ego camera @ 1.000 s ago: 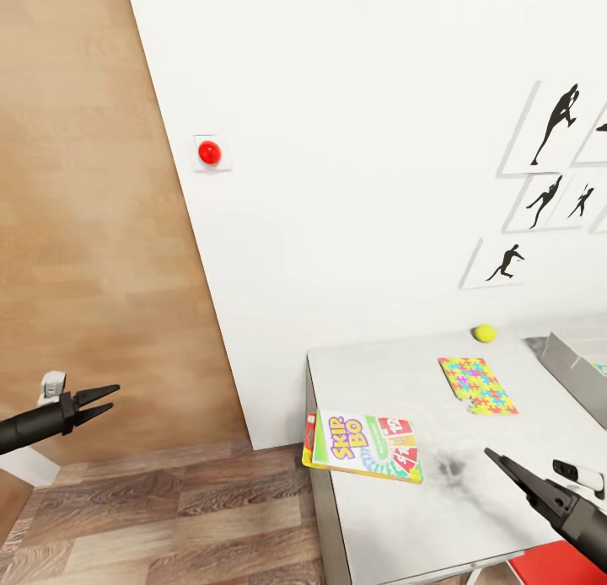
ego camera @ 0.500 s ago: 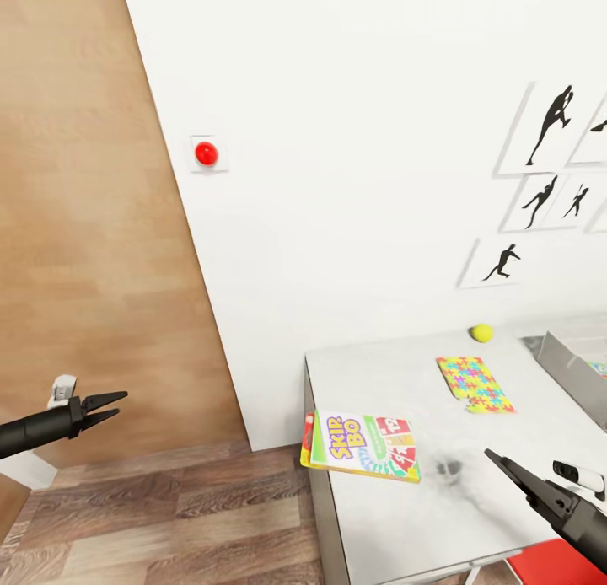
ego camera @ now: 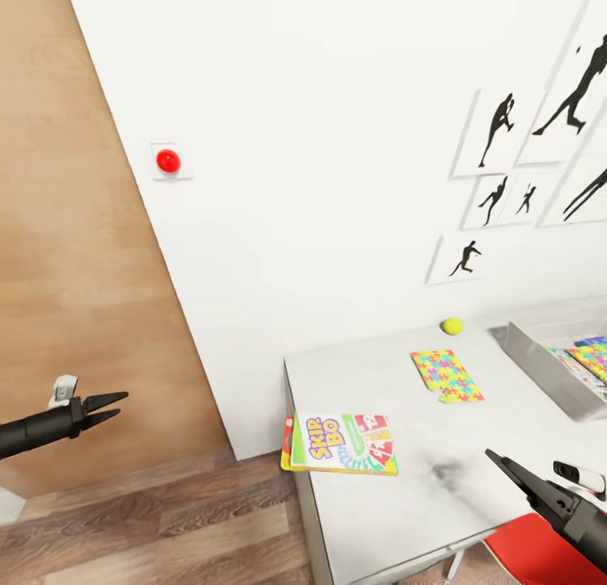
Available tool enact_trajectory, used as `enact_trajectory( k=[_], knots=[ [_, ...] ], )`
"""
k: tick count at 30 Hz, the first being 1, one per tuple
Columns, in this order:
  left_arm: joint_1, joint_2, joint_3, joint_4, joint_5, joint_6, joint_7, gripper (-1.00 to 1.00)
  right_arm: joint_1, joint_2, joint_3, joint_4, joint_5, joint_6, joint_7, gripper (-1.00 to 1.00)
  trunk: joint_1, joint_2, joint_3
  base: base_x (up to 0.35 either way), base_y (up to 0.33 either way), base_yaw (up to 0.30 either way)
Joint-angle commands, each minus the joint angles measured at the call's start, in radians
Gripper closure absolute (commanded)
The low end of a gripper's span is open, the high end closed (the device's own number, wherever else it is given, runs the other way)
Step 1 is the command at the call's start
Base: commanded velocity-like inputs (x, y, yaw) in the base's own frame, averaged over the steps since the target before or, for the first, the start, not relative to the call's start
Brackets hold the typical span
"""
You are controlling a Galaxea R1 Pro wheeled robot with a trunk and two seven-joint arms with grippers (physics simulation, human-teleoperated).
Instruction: Put all the toys in the child's room - the three board games (two on the bed and one on the table), the two jigsaw puzzles on the table, and the tennis ball on the table - inside the toy box on the table in the child's room.
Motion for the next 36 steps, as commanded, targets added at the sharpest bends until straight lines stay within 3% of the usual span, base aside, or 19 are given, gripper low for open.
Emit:
enact_trajectory(
  k=[1,10,15,21,28,36],
  knots=[
    [-0.001,0.0,0.0,0.0,0.003,0.008,-0.002,-1.0,0.0,0.0,0.0,-0.001,-0.007,0.008,-0.002,-1.0,0.001,-0.002,-0.001,0.0,0.0,-0.222],
    [-0.001,0.0,-0.003,-0.001,0.003,-0.012,-0.008,-1.0,0.0,-0.001,-0.001,-0.001,-0.009,0.009,-0.001,-1.0,0.001,-0.002,0.009,0.0,0.086,-0.225],
    [-0.001,0.0,-0.012,-0.001,0.002,-0.03,-0.062,-1.0,0.0,0.0,-0.001,-0.001,-0.01,0.009,-0.001,-1.0,0.001,-0.002,0.015,0.0,0.102,-0.226],
    [-0.001,0.001,-0.082,-0.001,0.001,-0.077,-0.142,-1.0,0.0,0.0,-0.001,-0.001,-0.01,0.009,-0.001,-1.0,0.001,-0.002,0.021,0.0,0.031,-0.226],
    [-0.004,0.0,-0.181,0.0,-0.001,-0.111,-0.168,-1.0,0.0,0.0,-0.001,-0.001,-0.009,0.01,-0.001,-1.0,0.001,-0.002,0.029,0.0,0.007,-0.226],
    [-0.005,-0.002,-0.224,0.001,-0.002,-0.118,-0.169,-1.0,0.0,-0.001,-0.001,-0.001,-0.009,0.011,-0.001,-1.0,0.001,-0.002,0.038,0.0,0.002,-0.226]
  ],
)
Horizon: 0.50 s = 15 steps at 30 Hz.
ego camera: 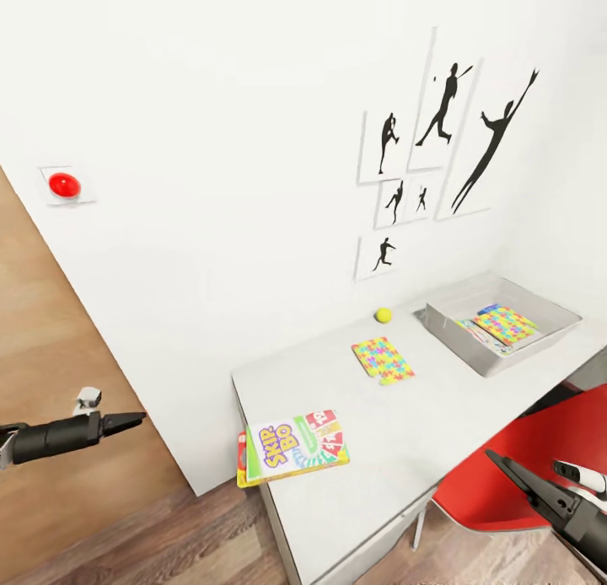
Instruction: Put all the toys in the child's room - the three board games (two on the bed and one on the table), the two jigsaw puzzles on the table, and the tennis ball on the table - inside the toy box on the table in the child's room.
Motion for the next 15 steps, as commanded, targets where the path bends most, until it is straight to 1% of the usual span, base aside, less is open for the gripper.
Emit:
enact_trajectory(
  k=[1,6,11,15],
  knots=[
    [-0.001,-0.001,-0.004,0.0,0.003,0.01,-0.002,-1.0,0.0,0.0,0.0,-0.001,-0.007,0.007,-0.002,-1.0,0.001,-0.002,-0.001,0.0,0.014,-0.227],
    [-0.001,-0.014,-0.012,0.003,-0.014,0.009,-0.001,-1.0,0.0,-0.001,0.0,-0.001,-0.007,0.008,-0.002,-1.0,0.001,-0.002,0.005,0.0,0.046,-0.227],
    [-0.001,-0.029,-0.013,0.004,-0.063,0.008,0.0,-1.0,0.0,-0.002,0.0,-0.001,-0.007,0.008,-0.002,-1.0,0.001,-0.002,0.01,0.0,0.031,-0.227],
    [-0.001,-0.047,-0.013,0.005,-0.104,0.006,0.0,-1.0,0.0,-0.001,0.0,-0.001,-0.008,0.008,-0.002,-1.0,0.001,-0.002,0.015,0.0,0.011,-0.227]
  ],
)
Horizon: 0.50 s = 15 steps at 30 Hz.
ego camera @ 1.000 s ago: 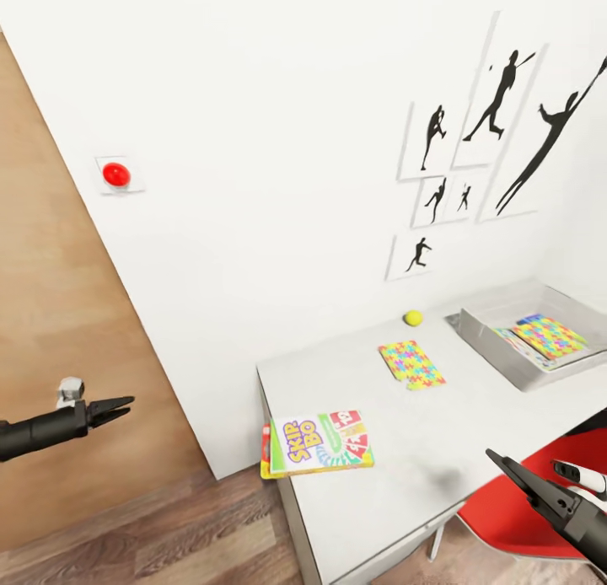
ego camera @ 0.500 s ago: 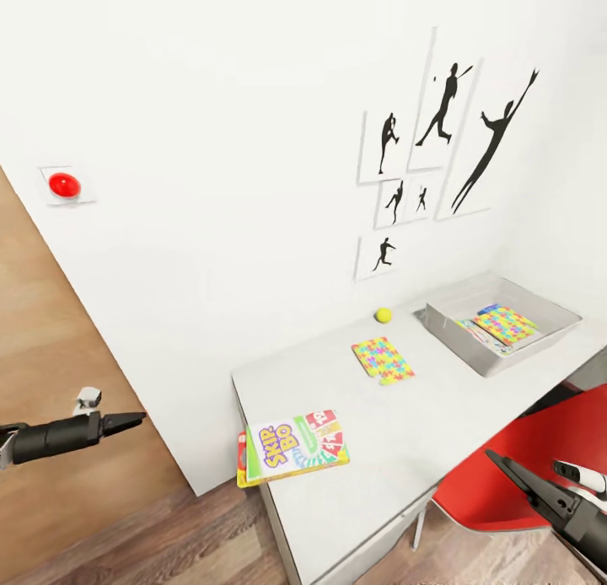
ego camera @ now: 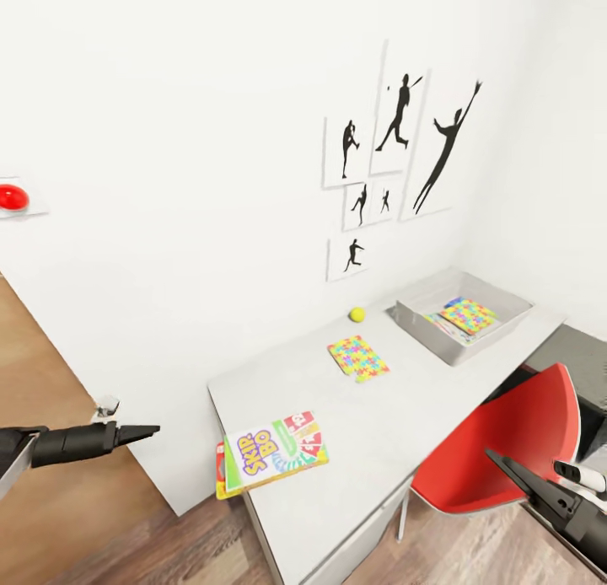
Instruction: Put all the toys in the child's room - the three board games (two on the bed and one on the table), the two jigsaw puzzles on the table, and the tennis ball on the table - inside the toy box on the table in the child's room.
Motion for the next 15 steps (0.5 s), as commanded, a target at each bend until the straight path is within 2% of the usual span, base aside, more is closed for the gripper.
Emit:
enact_trajectory(
  k=[1,7,15],
  knots=[
    [-0.001,0.0,-0.002,0.0,0.004,0.01,-0.002,-1.0,0.0,0.0,0.0,-0.001,-0.007,0.007,-0.002,-1.0,0.001,-0.002,-0.001,0.0,0.008,-0.227],
    [-0.001,-0.022,-0.002,0.003,-0.028,0.008,-0.001,-1.0,0.0,0.0,0.0,-0.001,-0.007,0.007,-0.002,-1.0,0.001,-0.002,0.006,0.0,0.004,-0.227],
    [-0.001,-0.03,-0.001,0.004,-0.038,0.01,0.036,-1.0,0.0,0.001,0.001,-0.003,-0.007,0.007,-0.002,-1.0,0.001,-0.002,0.013,0.0,0.001,-0.193]
  ],
)
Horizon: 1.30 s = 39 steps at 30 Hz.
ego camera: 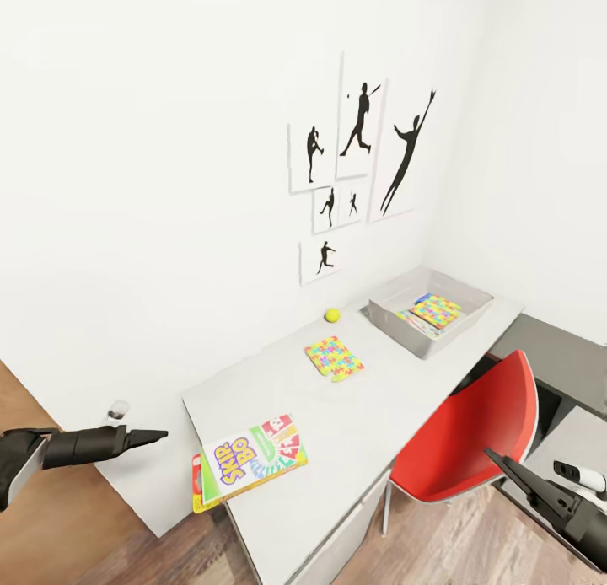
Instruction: Put all the toys in the child's room - the three board games (two on the bed and one on the table), the two jigsaw puzzles on the table, and the tennis ball on the table - inside the toy box on the table in the child's room.
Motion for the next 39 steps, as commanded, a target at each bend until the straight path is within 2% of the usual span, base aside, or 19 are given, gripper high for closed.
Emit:
enact_trajectory(
  k=[1,16,28,36,39],
  knots=[
    [-0.001,0.0,-0.002,0.0,0.004,0.011,0.004,-1.0,0.0,0.0,0.001,-0.001,-0.007,0.007,-0.002,-1.0,0.001,-0.002,-0.001,0.0,0.0,-0.087],
    [-0.001,-0.001,0.001,0.002,0.003,0.013,0.031,-1.0,0.0,0.001,0.003,-0.002,-0.007,0.005,-0.003,-1.0,0.001,-0.002,0.0,0.0,0.066,-0.019],
    [-0.001,-0.002,0.007,0.018,0.009,0.036,0.128,-1.0,0.0,0.001,0.003,-0.002,-0.006,0.004,-0.005,-1.0,0.001,-0.002,0.0,0.0,0.011,-0.001],
    [-0.001,-0.016,0.009,0.023,0.012,0.047,0.147,-1.0,0.0,0.001,0.002,-0.002,-0.006,0.005,-0.005,-1.0,0.001,-0.002,0.0,0.0,0.001,0.0],
    [-0.001,-0.018,0.009,0.023,0.012,0.048,0.148,-1.0,0.0,0.001,0.002,-0.002,-0.006,0.005,-0.005,-1.0,0.012,-0.023,-0.01,0.0,0.0,0.0]
  ],
)
